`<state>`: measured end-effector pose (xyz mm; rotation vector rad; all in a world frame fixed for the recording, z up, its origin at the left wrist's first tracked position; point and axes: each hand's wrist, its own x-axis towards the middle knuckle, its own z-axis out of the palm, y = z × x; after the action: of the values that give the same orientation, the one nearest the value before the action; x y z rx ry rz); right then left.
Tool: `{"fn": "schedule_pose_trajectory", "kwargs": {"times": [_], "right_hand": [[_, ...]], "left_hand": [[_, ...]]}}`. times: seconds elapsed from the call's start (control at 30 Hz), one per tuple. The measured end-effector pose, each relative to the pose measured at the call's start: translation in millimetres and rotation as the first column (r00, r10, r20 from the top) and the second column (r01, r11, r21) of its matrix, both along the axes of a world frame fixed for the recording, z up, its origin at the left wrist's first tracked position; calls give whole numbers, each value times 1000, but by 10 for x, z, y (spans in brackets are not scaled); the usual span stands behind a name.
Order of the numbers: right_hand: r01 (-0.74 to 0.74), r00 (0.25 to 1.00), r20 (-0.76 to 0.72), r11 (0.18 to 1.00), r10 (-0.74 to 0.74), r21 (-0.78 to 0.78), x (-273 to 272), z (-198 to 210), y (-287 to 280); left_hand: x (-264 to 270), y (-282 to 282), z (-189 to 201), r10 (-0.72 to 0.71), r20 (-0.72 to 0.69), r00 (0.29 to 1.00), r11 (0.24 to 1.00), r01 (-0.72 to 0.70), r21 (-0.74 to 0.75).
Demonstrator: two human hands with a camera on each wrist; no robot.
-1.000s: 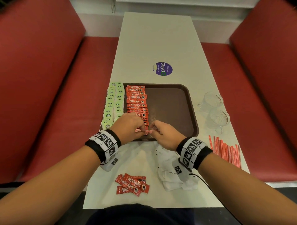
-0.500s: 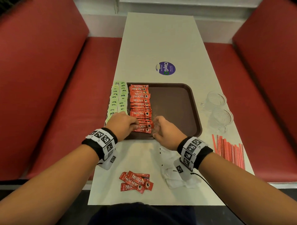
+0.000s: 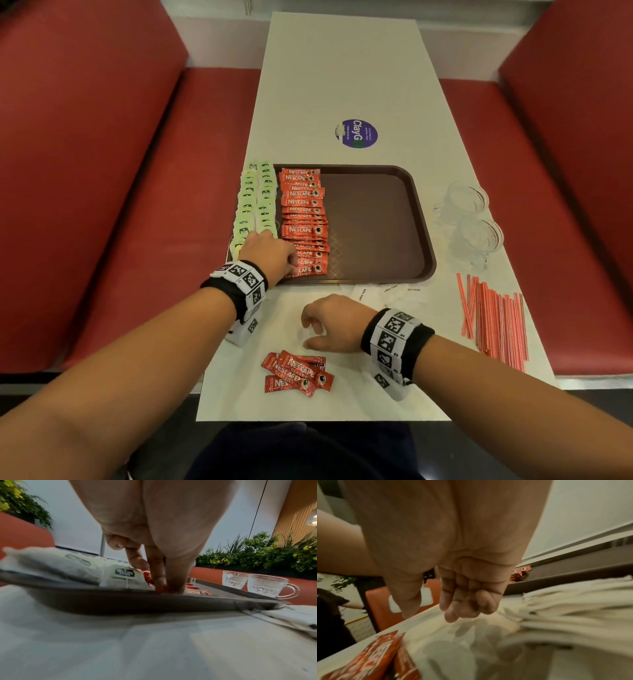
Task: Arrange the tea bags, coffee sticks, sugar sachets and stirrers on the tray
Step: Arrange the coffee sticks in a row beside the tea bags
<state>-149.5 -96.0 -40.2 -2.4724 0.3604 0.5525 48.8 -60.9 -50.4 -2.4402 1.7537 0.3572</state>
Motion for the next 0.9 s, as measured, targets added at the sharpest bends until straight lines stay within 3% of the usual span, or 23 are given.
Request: {"fn": "schedule_pose_trajectory", "kwargs": {"times": [0.27,0.47,0.8,0.9], "right_hand": [[-109,989,-109,990,99,-92,72,-24,299],[-169,981,-124,971,149,-172,133,-18,378],[-77,990,-132,967,45,-244,270,18,198],[-35,995,-101,969,10,-246,284,47,155]], "left_hand": [[-16,-58,80,0,12,1000,1000,0,-27],[-69,260,192,-43,-35,998,991,38,-125],[-118,913,120,-271,-172,947,960,280,30],[-142,956,13,-266,-203,942,955,287,78]]}}
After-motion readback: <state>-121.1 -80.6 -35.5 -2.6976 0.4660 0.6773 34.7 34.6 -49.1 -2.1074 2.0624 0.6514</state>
